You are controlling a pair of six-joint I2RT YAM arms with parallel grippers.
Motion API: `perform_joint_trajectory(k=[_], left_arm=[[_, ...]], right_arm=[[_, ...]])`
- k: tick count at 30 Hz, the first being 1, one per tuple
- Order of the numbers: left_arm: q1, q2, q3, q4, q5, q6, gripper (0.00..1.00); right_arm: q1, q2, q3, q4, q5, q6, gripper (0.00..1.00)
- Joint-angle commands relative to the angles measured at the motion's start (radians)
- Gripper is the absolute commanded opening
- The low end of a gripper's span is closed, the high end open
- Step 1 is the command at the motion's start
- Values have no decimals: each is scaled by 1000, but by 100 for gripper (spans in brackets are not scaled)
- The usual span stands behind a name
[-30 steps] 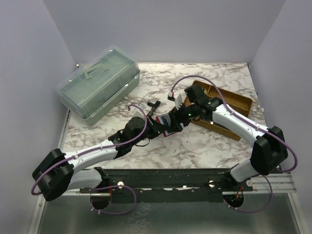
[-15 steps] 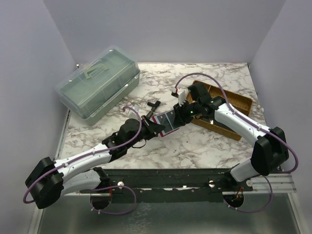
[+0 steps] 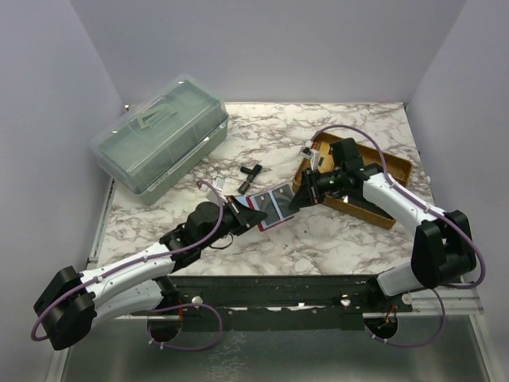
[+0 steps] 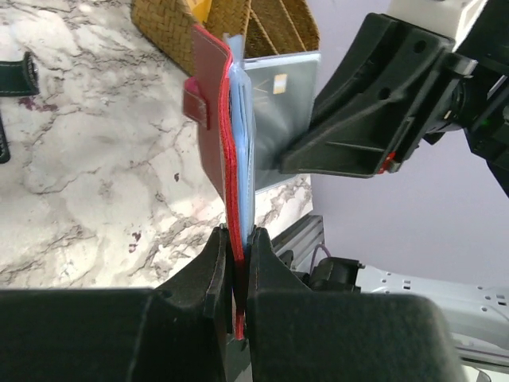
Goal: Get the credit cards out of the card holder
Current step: Remove the credit card from the card holder.
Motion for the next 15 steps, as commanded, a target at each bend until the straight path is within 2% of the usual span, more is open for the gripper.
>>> perform_joint_trajectory(k=[1, 8, 15], left_arm=[[2, -49, -45, 25, 27, -3, 0], [2, -69, -71, 79, 37, -3, 0], [1, -109, -100, 109, 37, -8, 0]], right_arm=[[-24, -52, -35, 94, -143, 54, 22], [-25, -39, -50, 112, -184, 74, 22], [-24, -17, -38, 85, -108, 63, 22]])
